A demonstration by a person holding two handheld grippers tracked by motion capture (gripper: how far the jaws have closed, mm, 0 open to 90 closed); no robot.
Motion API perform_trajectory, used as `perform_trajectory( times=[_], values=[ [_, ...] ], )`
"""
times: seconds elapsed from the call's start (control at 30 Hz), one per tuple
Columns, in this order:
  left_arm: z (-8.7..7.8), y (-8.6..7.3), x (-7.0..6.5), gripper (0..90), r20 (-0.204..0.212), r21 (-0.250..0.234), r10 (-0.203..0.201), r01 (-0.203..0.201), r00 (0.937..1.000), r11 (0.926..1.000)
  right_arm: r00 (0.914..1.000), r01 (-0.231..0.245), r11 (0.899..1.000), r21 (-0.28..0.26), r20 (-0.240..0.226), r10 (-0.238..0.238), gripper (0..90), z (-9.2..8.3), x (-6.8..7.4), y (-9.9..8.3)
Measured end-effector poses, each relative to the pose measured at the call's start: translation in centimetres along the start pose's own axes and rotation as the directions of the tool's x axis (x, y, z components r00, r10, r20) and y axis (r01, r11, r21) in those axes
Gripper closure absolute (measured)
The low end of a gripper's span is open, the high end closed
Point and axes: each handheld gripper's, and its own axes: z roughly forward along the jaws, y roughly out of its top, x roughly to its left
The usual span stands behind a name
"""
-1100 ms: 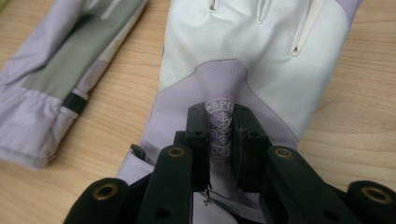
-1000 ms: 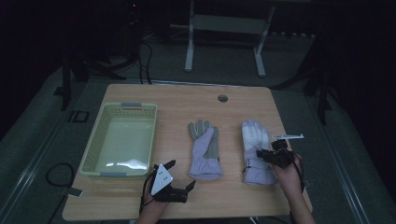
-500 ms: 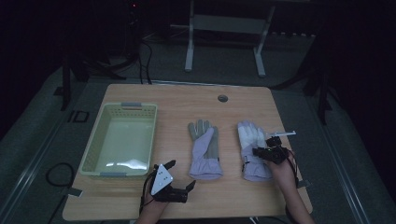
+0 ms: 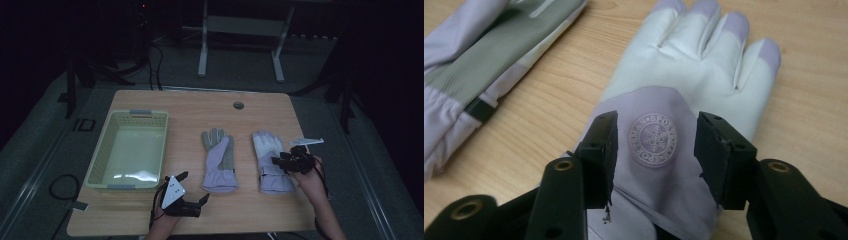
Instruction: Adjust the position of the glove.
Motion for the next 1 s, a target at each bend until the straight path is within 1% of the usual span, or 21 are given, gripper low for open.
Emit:
perform_trajectory(
  times=[0.07, 0.1, 0.2, 0.23, 0.33, 0.4, 0.43, 0.47, 0.53, 0.57, 0.67, 0.7, 0.77, 0.8, 0.83, 0.87, 0.9, 0.93, 0.97, 1.0],
  values=[
    [0.0, 0.0, 0.0, 0.0, 0.001, 0.000, -0.001, 0.001, 1.0000, 1.0000, 0.9979, 0.060, 0.998, 0.005, -0.024, -0.060, 49.3, 0.1, -0.4, -0.2],
    [0.0, 0.0, 0.0, 0.0, 0.001, -0.001, -0.002, 0.002, 1.0000, 1.0000, 0.9979, 0.060, 0.998, 0.005, -0.024, -0.060, 49.3, 0.1, -0.4, -0.2],
    [0.0, 0.0, 0.0, 0.0, 0.001, 0.000, -0.001, 0.001, 1.0000, 1.0000, 0.9954, 0.089, 0.996, 0.021, -0.037, -0.088, 47.4, 0.6, -0.7, -0.4],
    [0.0, 0.0, 0.0, 0.0, 0.001, 0.000, -0.002, 0.002, 1.0000, 1.0000, 0.9947, 0.099, 0.995, 0.028, -0.031, -0.098, 45.7, 0.9, -0.8, -0.5],
    [0.0, 0.0, 0.0, 0.0, 0.001, -0.001, -0.002, 0.002, 1.0000, 1.0000, 0.9945, 0.100, 0.994, 0.038, -0.035, -0.099, 45.8, 1.5, -1.1, -0.8],
    [0.0, 0.0, 0.0, 0.0, 0.002, -0.001, -0.002, 0.002, 1.0000, 1.0000, 0.9939, 0.105, 0.993, 0.053, -0.042, -0.102, 48.4, 2.1, -1.2, -1.1],
    [0.0, 0.0, 0.0, 0.0, 0.001, 0.001, 0.000, 0.000, 1.0000, 1.0000, 0.9936, 0.104, 0.993, 0.060, -0.050, -0.101, 53.1, 2.3, -1.3, -1.2],
    [0.0, 0.0, 0.0, 0.0, 0.002, 0.000, 0.000, 0.000, 1.0000, 1.0000, 0.9938, 0.083, 0.995, 0.062, -0.079, -0.078, 56.7, 2.6, -1.5, -1.5],
    [0.0, 0.0, 0.0, 0.0, 0.002, 0.000, -0.002, 0.002, 1.0000, 1.0000, 0.9930, 0.063, 0.997, 0.049, -0.103, -0.058, 61.1, 2.7, -1.8, -1.7],
    [0.0, 0.0, 0.0, 0.0, 0.002, 0.000, -0.002, 0.002, 1.0000, 1.0000, 0.9929, 0.060, 0.997, 0.047, -0.106, -0.055, 62.3, 2.7, -1.8, -1.8],
    [0.0, 0.0, 0.0, 0.0, 0.001, 0.000, -0.002, 0.002, 1.0000, 1.0000, 0.9939, 0.047, 0.998, 0.043, -0.102, -0.043, 67.4, 2.8, -1.7, -2.0],
    [0.0, 0.0, 0.0, 0.0, 0.001, 0.000, -0.002, 0.002, 1.0000, 1.0000, 0.9942, 0.034, 0.998, 0.050, -0.103, -0.029, 70.5, 2.7, -1.6, -1.9],
    [0.0, 0.0, 0.0, 0.0, 0.001, -0.001, -0.003, 0.003, 1.0000, 1.0000, 0.9950, 0.038, 0.998, 0.055, -0.094, -0.032, 74.6, 2.7, -1.4, -1.8],
    [0.0, 0.0, 0.0, 0.0, 0.001, -0.001, -0.003, 0.003, 1.0000, 1.0000, 0.9950, 0.038, 0.998, 0.055, -0.094, -0.032, 74.6, 2.7, -1.4, -1.8],
    [0.0, 0.0, 0.0, 0.0, 0.001, -0.001, -0.003, 0.003, 1.0000, 1.0000, 0.9959, 0.027, 0.998, 0.064, -0.088, -0.021, 75.8, 2.6, -1.2, -1.7],
    [0.0, 0.0, 0.0, 0.0, 0.001, -0.001, -0.002, 0.002, 1.0000, 1.0000, 0.9967, 0.029, 0.997, 0.072, -0.078, -0.023, 77.3, 2.5, -1.0, -1.5],
    [0.0, 0.0, 0.0, 0.0, 0.001, 0.000, -0.001, 0.001, 1.0000, 1.0000, 0.9974, 0.014, 0.997, 0.070, -0.072, -0.009, 78.6, 2.3, -0.9, -1.3],
    [0.0, 0.0, 0.0, 0.0, 0.001, 0.001, 0.000, 0.000, 1.0000, 1.0000, 0.9977, 0.011, 0.998, 0.067, -0.068, -0.007, 78.9, 2.0, -0.9, -1.2],
    [0.0, 0.0, 0.0, 0.0, 0.001, 0.001, 0.000, 0.000, 1.0000, 1.0000, 0.9979, -0.006, 0.998, 0.055, -0.064, 0.009, 79.2, 1.7, -0.9, -1.0],
    [0.0, 0.0, 0.0, 0.0, 0.001, 0.001, 0.000, 0.000, 1.0000, 1.0000, 0.9979, -0.006, 0.998, 0.055, -0.064, 0.009, 79.2, 1.7, -0.9, -1.0]
  ],
)
